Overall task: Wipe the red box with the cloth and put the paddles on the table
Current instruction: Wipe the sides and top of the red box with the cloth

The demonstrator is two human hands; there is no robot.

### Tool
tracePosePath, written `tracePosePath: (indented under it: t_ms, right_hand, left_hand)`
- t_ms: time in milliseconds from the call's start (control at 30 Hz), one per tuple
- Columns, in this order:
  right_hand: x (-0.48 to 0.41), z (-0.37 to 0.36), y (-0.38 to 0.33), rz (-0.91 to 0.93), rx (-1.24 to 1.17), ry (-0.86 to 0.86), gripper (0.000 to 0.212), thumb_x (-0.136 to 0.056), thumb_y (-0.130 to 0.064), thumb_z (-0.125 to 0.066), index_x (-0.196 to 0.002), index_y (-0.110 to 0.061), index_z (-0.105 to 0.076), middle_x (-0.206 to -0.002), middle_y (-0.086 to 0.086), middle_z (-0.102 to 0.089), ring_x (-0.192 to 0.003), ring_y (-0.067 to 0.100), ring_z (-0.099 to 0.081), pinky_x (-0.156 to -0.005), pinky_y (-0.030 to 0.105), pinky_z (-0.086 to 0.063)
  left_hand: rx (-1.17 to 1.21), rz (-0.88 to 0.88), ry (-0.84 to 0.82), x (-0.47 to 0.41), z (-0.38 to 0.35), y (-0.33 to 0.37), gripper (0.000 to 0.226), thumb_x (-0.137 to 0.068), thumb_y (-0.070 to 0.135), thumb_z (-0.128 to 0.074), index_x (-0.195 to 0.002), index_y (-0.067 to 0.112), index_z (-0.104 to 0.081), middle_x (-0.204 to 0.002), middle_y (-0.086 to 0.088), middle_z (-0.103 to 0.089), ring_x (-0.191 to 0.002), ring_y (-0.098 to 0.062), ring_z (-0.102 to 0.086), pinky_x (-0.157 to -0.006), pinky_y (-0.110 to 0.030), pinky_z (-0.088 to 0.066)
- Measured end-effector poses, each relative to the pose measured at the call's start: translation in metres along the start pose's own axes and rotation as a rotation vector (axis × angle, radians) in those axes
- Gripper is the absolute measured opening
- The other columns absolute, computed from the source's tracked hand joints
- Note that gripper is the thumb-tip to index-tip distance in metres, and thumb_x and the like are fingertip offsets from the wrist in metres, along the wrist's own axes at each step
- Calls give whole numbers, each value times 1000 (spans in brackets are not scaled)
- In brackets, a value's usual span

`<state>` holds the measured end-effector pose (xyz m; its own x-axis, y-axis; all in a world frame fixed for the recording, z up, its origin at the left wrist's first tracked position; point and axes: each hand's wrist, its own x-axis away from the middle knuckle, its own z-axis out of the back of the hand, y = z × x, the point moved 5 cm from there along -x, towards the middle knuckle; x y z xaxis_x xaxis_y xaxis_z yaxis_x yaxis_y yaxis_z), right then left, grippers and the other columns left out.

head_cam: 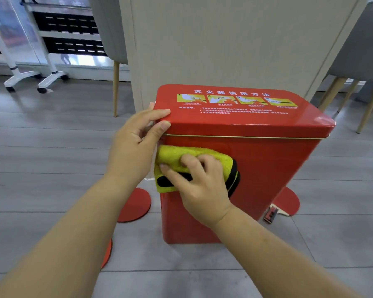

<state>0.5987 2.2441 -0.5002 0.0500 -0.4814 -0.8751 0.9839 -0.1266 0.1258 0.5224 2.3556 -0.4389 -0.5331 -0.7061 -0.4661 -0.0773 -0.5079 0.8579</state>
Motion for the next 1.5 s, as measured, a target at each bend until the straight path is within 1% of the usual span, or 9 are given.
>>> tracePosePath:
  t_ms: [233, 367, 600, 767, 900, 1000, 1167, 1300, 1500]
  right_hand:
    - [31, 1, 12, 95, 45, -124, 37, -100, -17, -37, -113, -33, -69, -112, 1, -45, -95, 24, -47, -80, 37, -39]
    - [48, 18, 39, -2, 139, -59, 46, -95, -10, -38, -120, -40, -62, -114, -2, -45, -100, 23, -47, -81, 38, -37]
    - [70, 58, 101, -457, 83, 109, 55, -68, -2, -64, -116, -26, -49, -114, 4, -40, -102, 28, -45, -91, 42, -37]
    - [96, 71, 134, -802, -196, 295, 48, -73, -25, -66, -111, -19, -38, -113, -3, -34, -105, 31, -44, -87, 44, -44]
    - [110, 70, 138, -1115, -388, 449, 50, -76, -36, -74, -109, -30, -37, -112, -5, -33, -91, 2, -46, -81, 18, -45]
    - [119, 62, 134, -1202, -454, 489, 47, -81, -25, -74, -110, -35, -39, -110, -12, -33, -87, -9, -48, -82, 20, -47]
    - [117, 45, 106, -1074, -313, 296, 53, -74, -34, -69, -118, -18, -44, -118, 10, -37, -103, 9, -40, -89, 27, -41]
    - [105, 28, 76, -900, -278, 183, 53, -70, -12, -69, -115, -19, -44, -117, 9, -36, -110, 14, -39, -94, 31, -39]
    - [80, 3, 28, -630, -231, 101, 48, -71, -10, -63, -116, -18, -48, -116, 4, -36, -102, 22, -40, -92, 40, -39]
  left_hand:
    - [106, -4, 87, 15, -13, -1, 36, -93, 20, -53, -123, 39, -50, -133, 20, -48, -118, 15, -46, -94, -10, -43]
    - [248, 73, 201, 27, -21, -16, 47, -89, 14, -61, -127, 35, -42, -131, 12, -54, -117, -3, -56, -96, -22, -48]
    - [140, 288, 281, 49, -42, -47, 46, -83, 29, -68, -123, 30, -47, -107, 23, -55, -94, 17, -54, -69, 3, -43]
    - [67, 317, 303, 52, -40, -52, 42, -82, 36, -67, -121, 27, -51, -101, 24, -60, -90, 15, -57, -74, -11, -44]
    - [22, 328, 289, 50, -36, -52, 42, -82, 37, -67, -120, 27, -52, -101, 24, -59, -92, 11, -56, -67, -5, -42]
    - [13, 317, 282, 50, -35, -51, 42, -82, 38, -67, -120, 27, -53, -98, 27, -58, -92, 12, -56, -64, -1, -42]
    - [7, 306, 255, 48, -30, -55, 42, -81, 40, -67, -119, 29, -53, -99, 29, -58, -95, 9, -57, -65, -2, -42]
    - [30, 296, 227, 46, -27, -59, 35, -82, 38, -67, -114, 31, -55, -103, 26, -61, -94, 9, -60, -67, -1, -46]
    - [48, 266, 145, 44, -21, -66, 29, -87, 36, -61, -115, 35, -56, -114, 18, -62, -103, -3, -62, -92, -26, -49]
